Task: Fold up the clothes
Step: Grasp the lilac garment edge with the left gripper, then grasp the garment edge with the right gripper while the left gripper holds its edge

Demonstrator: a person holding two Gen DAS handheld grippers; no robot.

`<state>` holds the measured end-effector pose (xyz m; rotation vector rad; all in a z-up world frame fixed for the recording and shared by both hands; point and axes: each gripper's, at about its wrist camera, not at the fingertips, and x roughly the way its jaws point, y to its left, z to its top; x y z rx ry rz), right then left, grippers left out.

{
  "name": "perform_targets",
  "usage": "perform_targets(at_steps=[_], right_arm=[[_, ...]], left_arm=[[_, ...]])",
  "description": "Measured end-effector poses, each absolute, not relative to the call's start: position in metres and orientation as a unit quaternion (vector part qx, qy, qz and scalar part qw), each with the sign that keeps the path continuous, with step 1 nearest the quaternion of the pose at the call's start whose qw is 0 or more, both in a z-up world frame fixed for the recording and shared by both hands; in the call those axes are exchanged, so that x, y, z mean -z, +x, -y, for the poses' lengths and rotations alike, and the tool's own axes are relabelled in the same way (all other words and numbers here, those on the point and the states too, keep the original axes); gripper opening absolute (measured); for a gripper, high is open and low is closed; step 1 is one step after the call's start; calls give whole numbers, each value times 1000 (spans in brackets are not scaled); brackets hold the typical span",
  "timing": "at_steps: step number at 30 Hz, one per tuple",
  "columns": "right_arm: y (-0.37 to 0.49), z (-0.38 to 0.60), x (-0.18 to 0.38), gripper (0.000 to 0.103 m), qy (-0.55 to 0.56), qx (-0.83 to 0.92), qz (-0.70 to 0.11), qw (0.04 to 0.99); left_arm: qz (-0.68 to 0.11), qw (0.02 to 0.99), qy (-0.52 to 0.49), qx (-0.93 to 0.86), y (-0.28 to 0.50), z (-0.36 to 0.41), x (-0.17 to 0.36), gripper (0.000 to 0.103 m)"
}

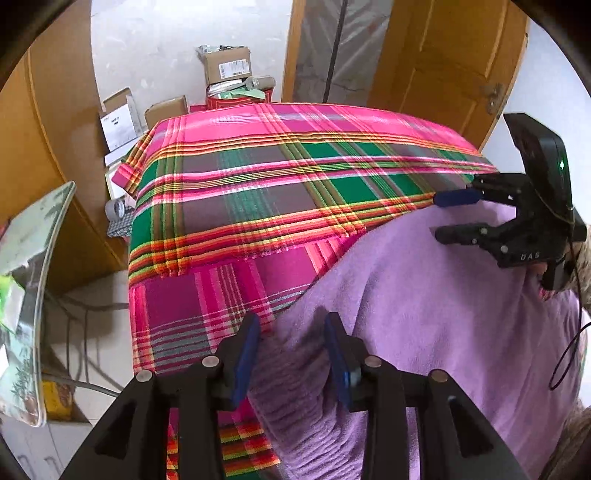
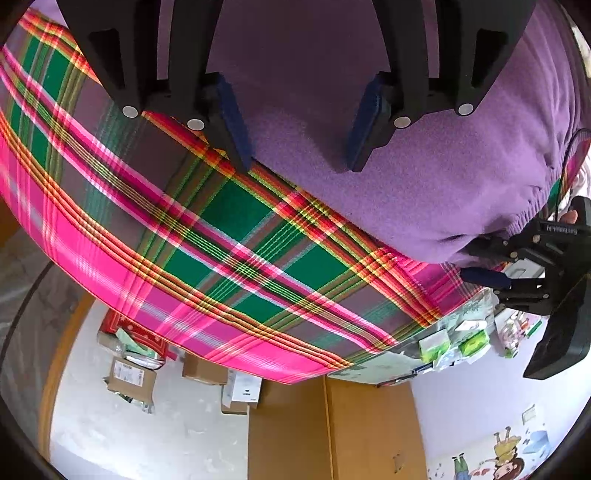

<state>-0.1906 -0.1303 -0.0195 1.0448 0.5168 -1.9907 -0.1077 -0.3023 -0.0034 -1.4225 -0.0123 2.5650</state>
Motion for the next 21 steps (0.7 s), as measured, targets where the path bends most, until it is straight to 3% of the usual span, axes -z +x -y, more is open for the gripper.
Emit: perform_targets(at_steps=[3, 7, 15, 19, 21], right_arm=[[-190, 130, 20, 56, 414, 788, -208, 405], [-189, 131, 19, 53, 410, 788, -213, 407], [-187, 132, 17, 33, 406, 784, -221, 415], [-186, 136, 16, 35, 398, 781, -234, 420], [-187, 139, 16, 43, 395, 780, -245, 418]], left_arm=[[-7, 92, -483, -871, -106, 304, 3, 18], [15, 92, -469, -878, -104, 313, -1, 6], [-5, 69, -429, -901, -94, 307, -17, 3], [-13, 73, -393, -917, -76, 305, -35, 3], [-25, 74, -379, -922, -67, 301, -42, 3]])
